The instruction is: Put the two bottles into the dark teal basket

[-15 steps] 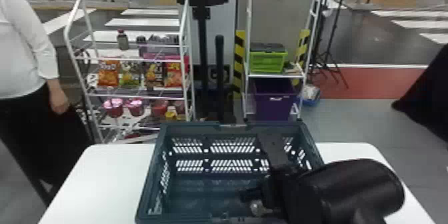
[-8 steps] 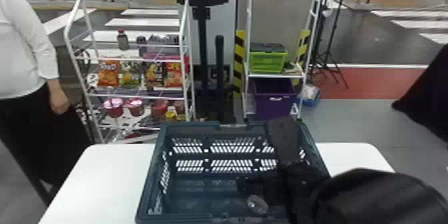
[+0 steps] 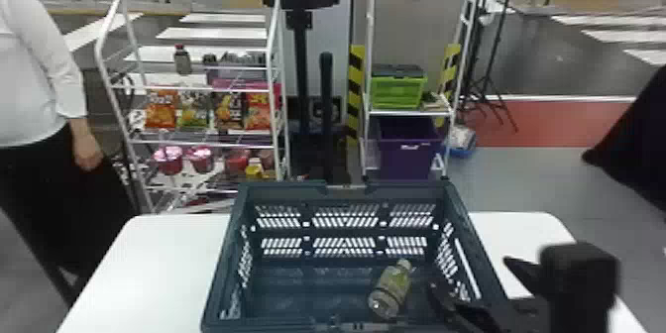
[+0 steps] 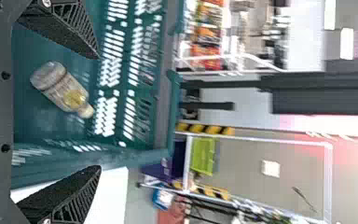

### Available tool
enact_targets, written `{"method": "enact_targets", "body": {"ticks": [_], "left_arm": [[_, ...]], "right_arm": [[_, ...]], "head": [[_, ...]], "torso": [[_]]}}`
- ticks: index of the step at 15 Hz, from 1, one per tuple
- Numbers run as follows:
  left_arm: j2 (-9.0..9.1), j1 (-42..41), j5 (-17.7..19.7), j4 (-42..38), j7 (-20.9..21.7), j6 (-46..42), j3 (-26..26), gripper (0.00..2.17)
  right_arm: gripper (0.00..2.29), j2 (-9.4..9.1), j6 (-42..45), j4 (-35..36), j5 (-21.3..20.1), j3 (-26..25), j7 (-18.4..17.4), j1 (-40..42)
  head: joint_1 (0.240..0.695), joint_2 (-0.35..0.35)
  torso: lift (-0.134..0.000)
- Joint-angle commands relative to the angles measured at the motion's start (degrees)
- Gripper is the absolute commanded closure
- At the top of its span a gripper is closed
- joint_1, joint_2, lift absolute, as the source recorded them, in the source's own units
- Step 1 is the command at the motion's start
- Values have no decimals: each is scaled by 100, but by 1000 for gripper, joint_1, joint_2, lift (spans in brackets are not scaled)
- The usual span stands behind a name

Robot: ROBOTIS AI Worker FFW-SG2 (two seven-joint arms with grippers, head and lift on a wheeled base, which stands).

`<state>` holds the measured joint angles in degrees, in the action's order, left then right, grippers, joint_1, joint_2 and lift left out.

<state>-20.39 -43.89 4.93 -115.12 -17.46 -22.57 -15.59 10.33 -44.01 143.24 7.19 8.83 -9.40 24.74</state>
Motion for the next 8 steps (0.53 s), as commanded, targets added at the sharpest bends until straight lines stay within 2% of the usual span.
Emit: {"method": "enact_targets", "body": {"ticks": [1,5,8], "left_arm": [[9,74,8,-45,-3,179,-6,2148],[26,206,0,-89,-3,495,-41,2148],[35,337,-9,-203,-3,829,-102,2148]], "right_arm": [[36,83,1821,-15,-7,-399,61,1121],[36,39,4457,-903,45,-724,219,2281],[36,-75,5899,-1641,63,-742,421,2756]], "head": [[499,0],[499,0],[499,0]], "torso": [[0],[0],[0]]}}
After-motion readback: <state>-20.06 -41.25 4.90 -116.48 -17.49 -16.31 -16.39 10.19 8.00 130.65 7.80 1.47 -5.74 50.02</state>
